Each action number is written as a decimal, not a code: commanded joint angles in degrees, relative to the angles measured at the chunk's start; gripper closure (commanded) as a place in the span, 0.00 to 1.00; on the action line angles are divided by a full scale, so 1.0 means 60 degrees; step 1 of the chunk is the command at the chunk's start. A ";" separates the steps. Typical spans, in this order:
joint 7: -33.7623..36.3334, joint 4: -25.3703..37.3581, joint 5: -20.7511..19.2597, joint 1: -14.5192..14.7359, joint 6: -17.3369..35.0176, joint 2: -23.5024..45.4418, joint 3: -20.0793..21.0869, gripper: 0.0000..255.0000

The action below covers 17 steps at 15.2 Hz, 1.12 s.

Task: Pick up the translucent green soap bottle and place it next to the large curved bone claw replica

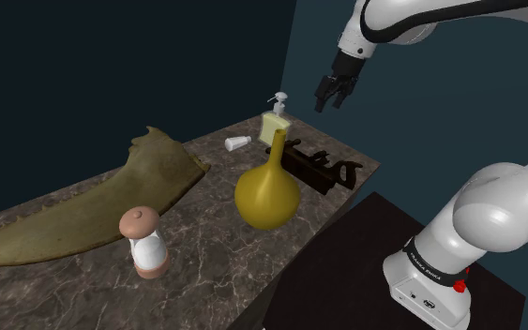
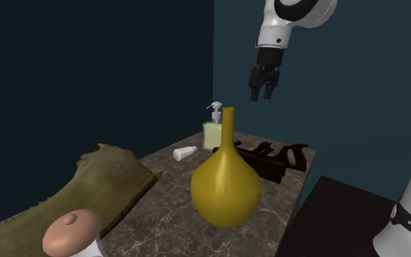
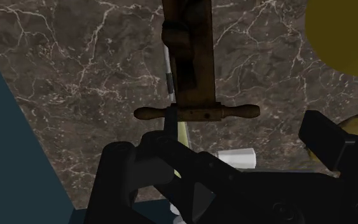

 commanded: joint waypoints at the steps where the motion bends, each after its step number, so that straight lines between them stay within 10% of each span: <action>1: -0.0268 0.0075 0.0033 0.0006 0.0706 0.0624 -0.0118 0.00; 17: -0.2219 0.2596 0.1191 0.0042 0.4145 0.5694 -0.0427 0.00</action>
